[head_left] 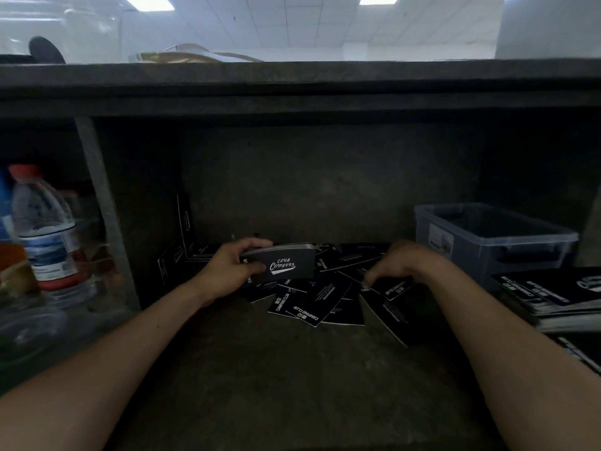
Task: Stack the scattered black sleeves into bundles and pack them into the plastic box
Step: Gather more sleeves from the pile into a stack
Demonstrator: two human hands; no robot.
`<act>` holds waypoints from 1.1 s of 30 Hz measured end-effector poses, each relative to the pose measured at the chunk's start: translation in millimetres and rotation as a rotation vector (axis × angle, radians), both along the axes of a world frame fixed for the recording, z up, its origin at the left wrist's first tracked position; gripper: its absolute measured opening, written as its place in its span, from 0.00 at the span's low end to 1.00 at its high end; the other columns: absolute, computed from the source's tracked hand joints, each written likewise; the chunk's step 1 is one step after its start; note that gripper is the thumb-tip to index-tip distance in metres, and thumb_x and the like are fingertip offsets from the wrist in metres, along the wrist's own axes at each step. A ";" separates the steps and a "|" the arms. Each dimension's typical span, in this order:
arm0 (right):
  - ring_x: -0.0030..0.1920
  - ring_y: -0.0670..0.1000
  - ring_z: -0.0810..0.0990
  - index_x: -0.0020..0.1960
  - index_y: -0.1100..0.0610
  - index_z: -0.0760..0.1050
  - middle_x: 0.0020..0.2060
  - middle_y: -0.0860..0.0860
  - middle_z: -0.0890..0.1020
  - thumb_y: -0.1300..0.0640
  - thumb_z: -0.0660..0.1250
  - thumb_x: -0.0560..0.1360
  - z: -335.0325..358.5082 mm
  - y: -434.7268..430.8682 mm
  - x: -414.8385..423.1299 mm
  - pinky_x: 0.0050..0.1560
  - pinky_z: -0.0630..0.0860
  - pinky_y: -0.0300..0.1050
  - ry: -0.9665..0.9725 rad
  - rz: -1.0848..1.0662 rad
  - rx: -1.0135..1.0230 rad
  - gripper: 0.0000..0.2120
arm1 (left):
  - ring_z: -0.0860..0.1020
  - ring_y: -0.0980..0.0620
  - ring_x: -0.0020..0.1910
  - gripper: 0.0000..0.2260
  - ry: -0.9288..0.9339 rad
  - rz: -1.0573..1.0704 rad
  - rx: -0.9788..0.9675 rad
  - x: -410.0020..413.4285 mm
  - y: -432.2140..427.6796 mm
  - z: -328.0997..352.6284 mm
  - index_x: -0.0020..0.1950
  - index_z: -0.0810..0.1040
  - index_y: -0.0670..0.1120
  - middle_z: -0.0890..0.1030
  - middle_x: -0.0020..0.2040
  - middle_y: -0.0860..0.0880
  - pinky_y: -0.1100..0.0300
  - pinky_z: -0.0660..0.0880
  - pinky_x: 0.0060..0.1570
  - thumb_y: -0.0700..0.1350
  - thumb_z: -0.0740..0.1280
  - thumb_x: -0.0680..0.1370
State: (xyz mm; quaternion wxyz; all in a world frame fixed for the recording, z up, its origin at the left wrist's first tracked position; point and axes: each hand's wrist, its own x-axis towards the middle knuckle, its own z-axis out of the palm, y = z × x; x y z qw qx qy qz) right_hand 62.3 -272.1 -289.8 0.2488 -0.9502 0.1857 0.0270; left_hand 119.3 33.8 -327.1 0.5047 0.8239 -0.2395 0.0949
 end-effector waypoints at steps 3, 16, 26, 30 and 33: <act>0.55 0.54 0.78 0.67 0.59 0.72 0.61 0.56 0.78 0.50 0.83 0.62 1.7 3.5 0.1 0.42 0.78 0.44 -0.014 -0.004 0.210 0.38 | 0.80 0.71 0.45 0.20 -0.005 -0.001 0.008 1.1 1.0 -0.6 0.58 0.80 0.51 0.82 0.50 0.59 0.75 0.74 0.46 0.29 0.70 0.74; 0.42 0.51 0.87 0.56 0.61 0.78 0.42 0.55 0.87 0.48 0.72 0.75 0.3 50.9 -5.3 0.36 0.81 0.40 -0.254 0.298 0.793 0.18 | 0.80 0.62 0.46 0.22 0.083 -0.023 -0.033 -7.4 -5.3 5.0 0.60 0.79 0.48 0.82 0.51 0.52 0.75 0.75 0.43 0.26 0.64 0.74; 0.31 0.52 0.84 0.44 0.58 0.79 0.35 0.55 0.86 0.61 0.73 0.75 -22.9 65.5 11.8 0.27 0.71 0.36 -0.566 0.411 0.448 0.02 | 0.82 0.63 0.52 0.23 0.117 -0.103 0.040 -15.6 1.0 8.5 0.65 0.78 0.52 0.83 0.56 0.54 0.71 0.77 0.48 0.36 0.75 0.73; 0.34 0.53 0.85 0.49 0.55 0.73 0.35 0.55 0.85 0.63 0.76 0.71 -22.0 74.3 13.3 0.29 0.75 0.40 -0.571 0.483 0.530 0.13 | 0.81 0.68 0.48 0.17 0.036 -0.056 -0.004 -8.0 -1.5 3.0 0.63 0.78 0.46 0.82 0.55 0.54 0.73 0.76 0.47 0.33 0.71 0.76; 0.49 0.47 0.84 0.52 0.57 0.81 0.47 0.51 0.86 0.65 0.79 0.67 -18.8 69.7 10.7 0.49 0.79 0.39 -0.362 0.724 0.433 0.16 | 0.81 0.63 0.49 0.16 0.077 -0.003 -0.058 -1.2 1.8 4.4 0.62 0.79 0.47 0.83 0.55 0.52 0.70 0.78 0.49 0.32 0.67 0.78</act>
